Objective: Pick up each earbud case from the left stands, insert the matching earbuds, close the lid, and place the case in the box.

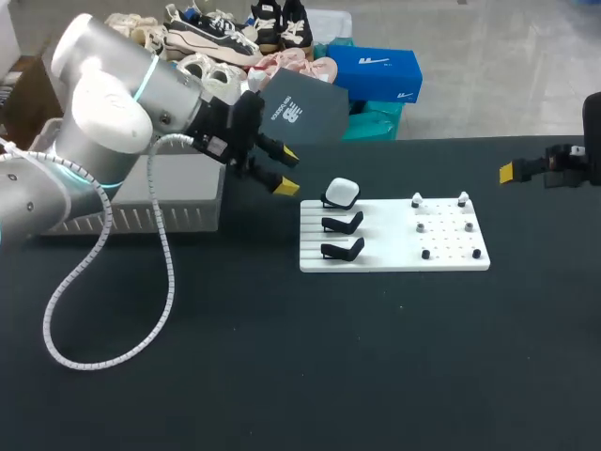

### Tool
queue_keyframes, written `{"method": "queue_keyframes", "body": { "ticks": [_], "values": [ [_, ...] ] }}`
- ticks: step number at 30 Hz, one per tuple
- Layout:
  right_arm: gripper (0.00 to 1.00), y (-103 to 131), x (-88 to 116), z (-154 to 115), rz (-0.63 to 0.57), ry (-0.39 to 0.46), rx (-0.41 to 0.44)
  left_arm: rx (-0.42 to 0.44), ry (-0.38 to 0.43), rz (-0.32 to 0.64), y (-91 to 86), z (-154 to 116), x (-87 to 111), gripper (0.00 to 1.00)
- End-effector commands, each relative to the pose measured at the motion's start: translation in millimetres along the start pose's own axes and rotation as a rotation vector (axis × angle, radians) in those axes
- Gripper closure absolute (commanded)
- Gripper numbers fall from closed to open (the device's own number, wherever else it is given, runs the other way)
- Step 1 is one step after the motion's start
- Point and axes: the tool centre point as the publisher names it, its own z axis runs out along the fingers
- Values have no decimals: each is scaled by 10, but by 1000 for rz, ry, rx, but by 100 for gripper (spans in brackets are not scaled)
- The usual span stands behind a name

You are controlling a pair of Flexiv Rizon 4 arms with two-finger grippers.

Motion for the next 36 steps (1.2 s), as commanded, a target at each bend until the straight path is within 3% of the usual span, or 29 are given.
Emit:
{"method": "queue_keyframes", "body": {
  "ticks": [1,5,9,12,18,19,21,24,28,31,32,33,36],
  "values": [
    [0,-13,2,5,-2,-1,-4,49,-10,0,99,149,18,15],
    [0,-13,2,5,-2,-1,-4,34,-38,-7,117,230,10,33],
    [0,-13,2,5,-2,-1,-4,25,-63,-14,113,267,-2,34],
    [0,-13,2,5,-2,-1,-4,26,-77,-20,94,288,0,41],
    [0,-13,2,5,-2,-1,-4,-13,-96,-24,81,363,10,40],
    [0,-13,2,5,-2,-1,-4,-9,-105,-28,79,375,-6,31],
    [0,-13,2,5,-2,-1,-4,-12,-115,-24,58,378,-36,21],
    [0,-13,2,5,-2,-1,-4,-1,-123,-17,15,377,-52,15],
    [0,-13,2,5,-2,-1,-4,10,-123,-12,-23,409,-34,22],
    [0,-13,2,5,-2,-1,-4,4,-119,-13,-35,445,-23,45],
    [0,-13,2,5,-2,-1,-4,0,-120,-13,-38,451,-22,48],
    [0,-13,2,5,-2,-1,-4,1,-121,-16,-42,461,-22,49],
    [0,-13,2,5,-2,-1,-4,2,-123,-19,-50,480,-30,40]
  ]
}}
